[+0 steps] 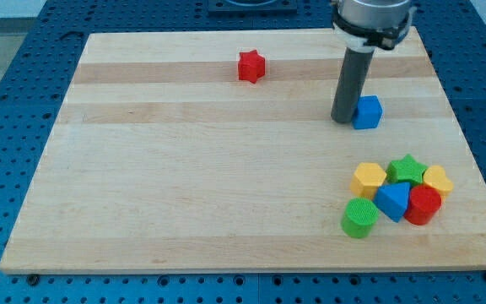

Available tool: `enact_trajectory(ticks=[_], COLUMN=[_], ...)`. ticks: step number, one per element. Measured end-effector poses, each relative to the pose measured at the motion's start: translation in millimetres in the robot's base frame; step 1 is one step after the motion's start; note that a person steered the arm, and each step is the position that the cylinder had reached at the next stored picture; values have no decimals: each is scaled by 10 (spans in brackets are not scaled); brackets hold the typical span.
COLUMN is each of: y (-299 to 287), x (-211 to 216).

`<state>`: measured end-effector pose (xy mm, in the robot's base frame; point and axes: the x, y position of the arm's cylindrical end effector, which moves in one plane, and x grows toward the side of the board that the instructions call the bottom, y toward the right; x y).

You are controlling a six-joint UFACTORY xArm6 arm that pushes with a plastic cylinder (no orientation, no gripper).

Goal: Move the blue cube towards the green star

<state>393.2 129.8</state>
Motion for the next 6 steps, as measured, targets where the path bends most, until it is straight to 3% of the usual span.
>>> enact_trajectory(ticks=[2, 3, 6], y=[0, 99, 433], x=[-427, -422, 228])
